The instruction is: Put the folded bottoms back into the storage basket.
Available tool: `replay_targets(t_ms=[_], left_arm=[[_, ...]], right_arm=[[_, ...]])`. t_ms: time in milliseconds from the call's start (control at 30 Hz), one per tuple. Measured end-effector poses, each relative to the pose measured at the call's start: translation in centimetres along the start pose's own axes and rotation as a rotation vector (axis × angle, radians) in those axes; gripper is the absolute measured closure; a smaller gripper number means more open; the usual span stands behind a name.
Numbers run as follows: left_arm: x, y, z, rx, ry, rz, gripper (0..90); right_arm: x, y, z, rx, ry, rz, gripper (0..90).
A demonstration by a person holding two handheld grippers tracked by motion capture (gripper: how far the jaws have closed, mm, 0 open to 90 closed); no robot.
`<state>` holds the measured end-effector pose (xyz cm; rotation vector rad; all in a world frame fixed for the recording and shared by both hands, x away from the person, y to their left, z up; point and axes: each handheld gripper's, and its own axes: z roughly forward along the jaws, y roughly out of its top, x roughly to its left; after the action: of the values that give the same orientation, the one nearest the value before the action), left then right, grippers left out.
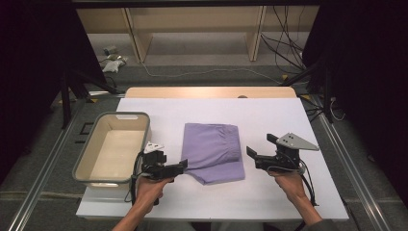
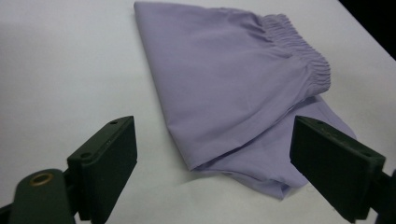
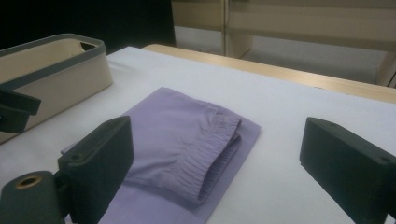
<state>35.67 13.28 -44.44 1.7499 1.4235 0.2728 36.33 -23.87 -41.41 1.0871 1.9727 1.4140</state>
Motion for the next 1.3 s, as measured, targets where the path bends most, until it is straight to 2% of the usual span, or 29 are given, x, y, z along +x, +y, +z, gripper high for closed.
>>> replay_targets(t_ms=[167,333,500,600,633,833,1067,1233,1300], left_arm=[[0.2,0.2,1.2,0.049,0.030,-0.012,15.2],[0.6,0.1,2.5,0.109,0.021,-0.047,15.5],[0.9,0.1,3.2,0.139,0.023,-0.071,17.0],[1.1,0.1,3.5,0.145,0.036,-0.072,17.6],[1.3,0.1,3.8,0.150,0.039,-0.087,18.4],[1.7,0.2,4.4,0.166,0.035,-0.110,21.6],[1.6,0.1,4.9,0.190,0.027,-0.106,26.0],[1.5,0.0,5.1,0.208,0.002,-0.111,35.1],[1.5,-0.1,5.2,0.207,0.005,-0.107,38.3]], right_arm=[[-0.1,-0.1,0.5,0.012,-0.002,-0.002,10.5],[0.0,-0.1,0.9,0.022,-0.006,-0.011,10.5],[-0.1,-0.2,1.1,0.024,-0.007,-0.009,10.7],[-0.2,-0.2,1.2,0.027,-0.007,-0.011,10.7],[-0.3,-0.2,1.4,0.029,-0.009,-0.010,10.8],[-0.6,-0.3,2.1,0.040,-0.016,-0.005,11.0],[-0.8,-0.3,2.8,0.053,-0.025,-0.005,11.3],[-1.0,-0.4,3.3,0.058,-0.036,-0.003,11.6],[-1.1,-0.4,3.4,0.058,-0.039,-0.003,12.1]])
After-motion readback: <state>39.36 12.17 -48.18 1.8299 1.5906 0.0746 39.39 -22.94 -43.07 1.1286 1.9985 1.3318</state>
